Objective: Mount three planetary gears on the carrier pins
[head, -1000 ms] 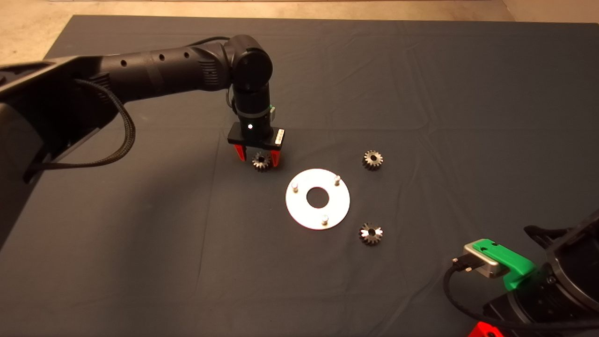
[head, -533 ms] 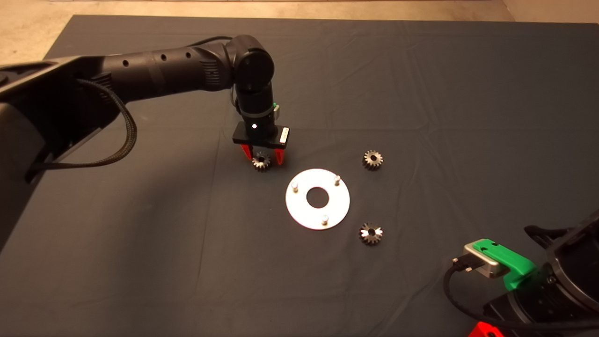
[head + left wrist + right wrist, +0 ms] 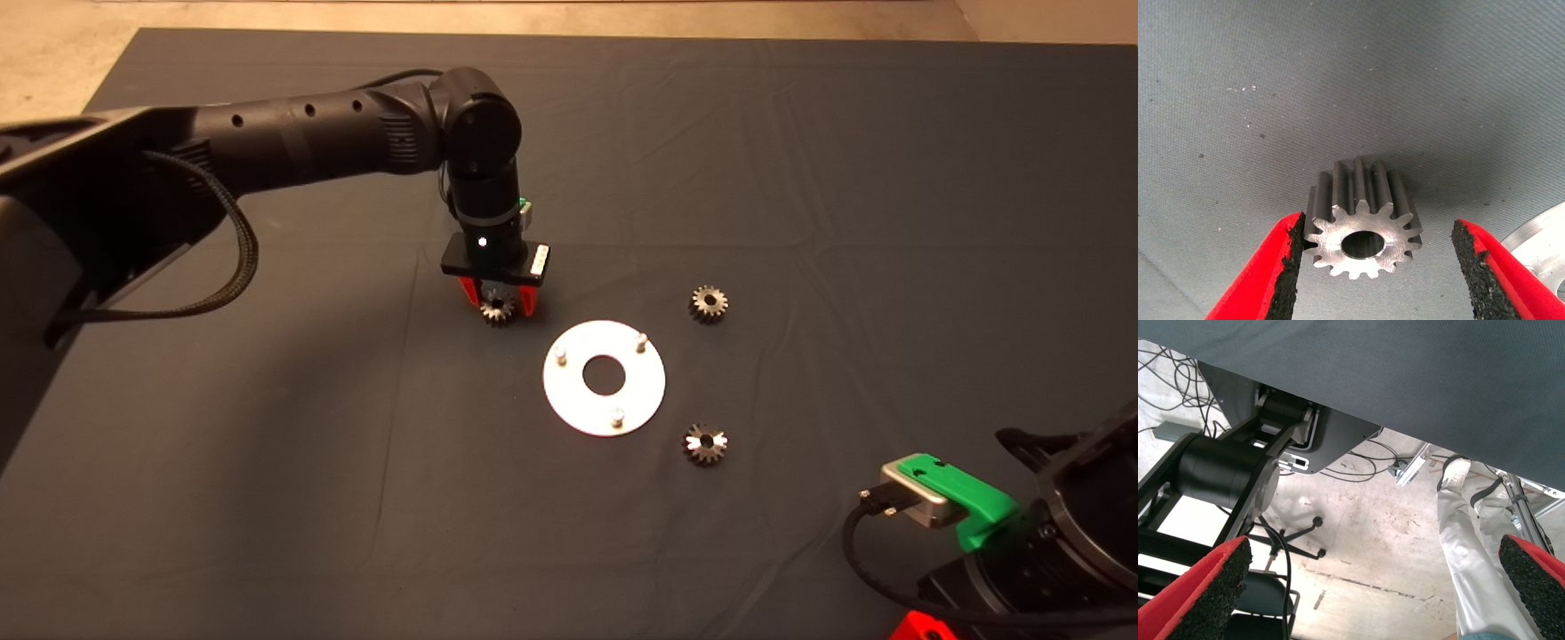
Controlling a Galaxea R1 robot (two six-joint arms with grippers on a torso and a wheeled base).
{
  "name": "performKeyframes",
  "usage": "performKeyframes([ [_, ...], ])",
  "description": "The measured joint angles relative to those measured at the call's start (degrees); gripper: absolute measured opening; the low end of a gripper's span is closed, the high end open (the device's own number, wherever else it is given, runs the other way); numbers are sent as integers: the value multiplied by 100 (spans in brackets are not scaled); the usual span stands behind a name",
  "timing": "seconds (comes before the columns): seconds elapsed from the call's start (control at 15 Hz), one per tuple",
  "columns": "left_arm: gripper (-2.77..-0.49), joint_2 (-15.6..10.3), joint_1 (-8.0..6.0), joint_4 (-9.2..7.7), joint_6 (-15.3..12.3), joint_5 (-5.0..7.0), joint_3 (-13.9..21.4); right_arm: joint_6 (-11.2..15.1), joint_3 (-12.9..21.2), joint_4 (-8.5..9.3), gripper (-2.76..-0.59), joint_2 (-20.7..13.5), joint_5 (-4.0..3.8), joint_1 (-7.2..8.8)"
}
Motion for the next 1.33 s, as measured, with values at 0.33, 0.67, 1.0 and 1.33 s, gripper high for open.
performKeyframes([
  [0.33,-191,13,0,-2,0,2,32,0,0,0,-60,2,0,0],
  [0.67,-191,9,0,-4,-2,-2,190,-2,0,0,-60,0,-2,0],
  [1.0,-191,10,117,-4,0,-4,190,0,0,0,-60,2,-2,0],
  [1.33,-191,13,163,-4,0,-9,190,-2,0,0,-60,0,-5,0],
])
